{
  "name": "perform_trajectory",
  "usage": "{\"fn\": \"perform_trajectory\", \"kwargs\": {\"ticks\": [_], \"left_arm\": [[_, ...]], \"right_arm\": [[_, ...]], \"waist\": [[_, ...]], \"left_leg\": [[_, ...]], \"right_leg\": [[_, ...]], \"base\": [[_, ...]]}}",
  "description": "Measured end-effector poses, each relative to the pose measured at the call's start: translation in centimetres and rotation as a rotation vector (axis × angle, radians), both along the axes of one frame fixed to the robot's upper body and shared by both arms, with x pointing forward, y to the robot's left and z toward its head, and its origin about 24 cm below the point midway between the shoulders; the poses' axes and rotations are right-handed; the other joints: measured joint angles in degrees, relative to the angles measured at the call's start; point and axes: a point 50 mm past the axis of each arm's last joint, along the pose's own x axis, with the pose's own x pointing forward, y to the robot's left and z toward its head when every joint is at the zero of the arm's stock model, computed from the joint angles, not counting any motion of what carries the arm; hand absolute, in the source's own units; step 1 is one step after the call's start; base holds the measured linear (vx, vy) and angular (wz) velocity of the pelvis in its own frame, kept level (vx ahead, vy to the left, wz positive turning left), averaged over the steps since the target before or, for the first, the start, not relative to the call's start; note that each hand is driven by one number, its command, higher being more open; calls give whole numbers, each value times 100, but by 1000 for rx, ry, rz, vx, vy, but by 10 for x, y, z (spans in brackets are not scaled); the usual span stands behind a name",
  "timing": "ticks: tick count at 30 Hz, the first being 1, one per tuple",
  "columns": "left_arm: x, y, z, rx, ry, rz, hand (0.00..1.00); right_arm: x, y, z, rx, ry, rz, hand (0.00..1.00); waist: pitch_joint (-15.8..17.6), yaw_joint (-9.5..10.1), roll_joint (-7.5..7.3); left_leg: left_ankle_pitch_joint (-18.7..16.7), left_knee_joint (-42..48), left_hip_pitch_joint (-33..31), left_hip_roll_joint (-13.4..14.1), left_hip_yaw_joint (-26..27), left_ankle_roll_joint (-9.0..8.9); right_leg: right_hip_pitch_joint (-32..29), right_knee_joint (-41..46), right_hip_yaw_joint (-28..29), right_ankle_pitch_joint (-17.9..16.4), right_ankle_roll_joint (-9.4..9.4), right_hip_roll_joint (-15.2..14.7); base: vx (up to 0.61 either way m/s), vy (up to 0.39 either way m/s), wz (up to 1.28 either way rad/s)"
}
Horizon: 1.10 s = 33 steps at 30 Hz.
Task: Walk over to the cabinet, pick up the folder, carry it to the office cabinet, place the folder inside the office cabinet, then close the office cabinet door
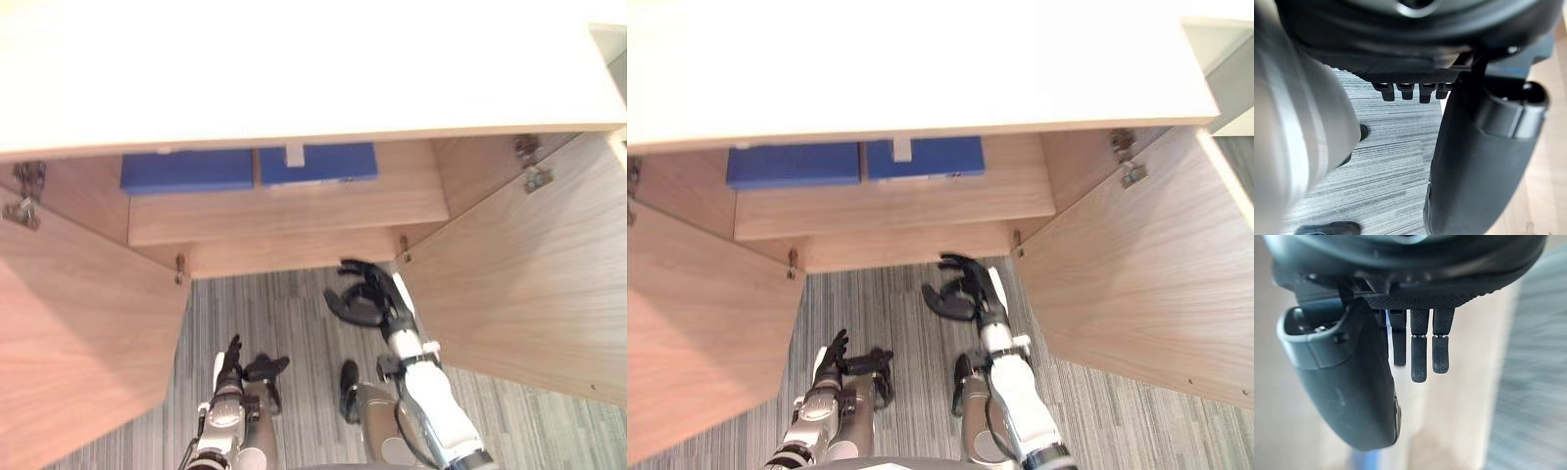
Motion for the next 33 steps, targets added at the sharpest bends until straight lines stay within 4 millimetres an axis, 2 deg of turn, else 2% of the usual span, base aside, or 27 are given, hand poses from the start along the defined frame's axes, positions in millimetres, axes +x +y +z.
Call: {"fn": "perform_trajectory", "kwargs": {"ticks": [1,4,5,7,12,17,20,22,23,25,28,31,33], "left_arm": [[-9,2,-4,6,28,1,100],[-30,7,-13,14,103,12,100],[-38,8,-16,13,126,19,100],[-47,9,-21,15,163,19,100],[-59,9,-25,-8,208,32,100],[-68,10,-29,-11,243,28,100],[-82,16,-31,-15,269,85,100],[-85,18,-31,-12,274,88,100],[-85,17,-31,-12,275,86,100],[-85,15,-32,-15,275,66,100],[-82,8,-32,-13,268,-24,100],[-80,3,-31,-16,257,-65,100],[-79,0,-31,-18,249,-89,100]], "right_arm": [[-12,-9,-22,5,104,-66,100],[-40,-25,-63,28,322,-209,100],[-53,-32,-75,50,396,-281,100],[-70,-42,-87,97,478,-403,100],[-98,-70,-99,172,562,-655,100],[-126,-102,-95,218,539,-899,100],[-113,-123,-72,217,383,-968,100],[-89,-143,-43,185,215,-959,100],[-84,-148,-36,173,174,-951,100],[-63,-163,-15,134,63,-917,100],[-22,-186,24,61,-94,-833,100],[17,-186,57,10,-198,-698,100],[31,-186,67,3,-231,-681,100]], "waist": [[-172,-31,6],[-456,-84,12],[-555,-85,21],[-666,-98,68],[-754,-239,126],[-875,-300,162],[-880,-473,178],[-872,-550,207],[-874,-559,223],[-897,-563,299],[-893,-588,515],[-887,-559,682],[-860,-552,764]], "left_leg": [[86,-283,225,-48,82,-17],[308,-993,848,-123,348,-73],[408,-1282,1101,-158,492,-97],[521,-1612,1393,-191,673,-121],[701,-2130,1942,-257,1118,-157],[785,-2442,2180,-361,1425,-194],[781,-2516,2246,-418,1686,-224],[722,-2515,2268,-446,1919,-262],[709,-2515,2274,-452,1968,-262],[672,-2513,2278,-471,2122,-267],[610,-2457,2244,-521,2211,-244],[546,-2327,2180,-482,2134,-173],[492,-2285,2155,-459,1980,-163]], "right_leg": [[167,-245,42,102,12,1],[591,-801,195,369,21,44],[725,-976,305,453,19,62],[846,-1143,474,559,23,95],[1071,-1504,922,826,9,178],[1049,-1685,1232,993,24,202],[942,-1699,1498,1006,-13,216],[840,-1701,1679,1073,-75,220],[823,-1700,1721,1082,-82,222],[742,-1704,1876,1109,-83,237],[669,-1762,2020,1184,24,243],[646,-1919,2174,1310,68,273],[628,-1931,2232,1323,76,304]], "base": [[145,26,-30],[99,8,-38],[67,8,-53],[29,16,-55],[-47,24,-50],[-115,12,-35],[-104,4,-46],[-76,-2,-51],[-44,-5,-48],[-7,-10,-39],[45,-25,-27],[83,-51,-26],[84,-77,-25]]}}
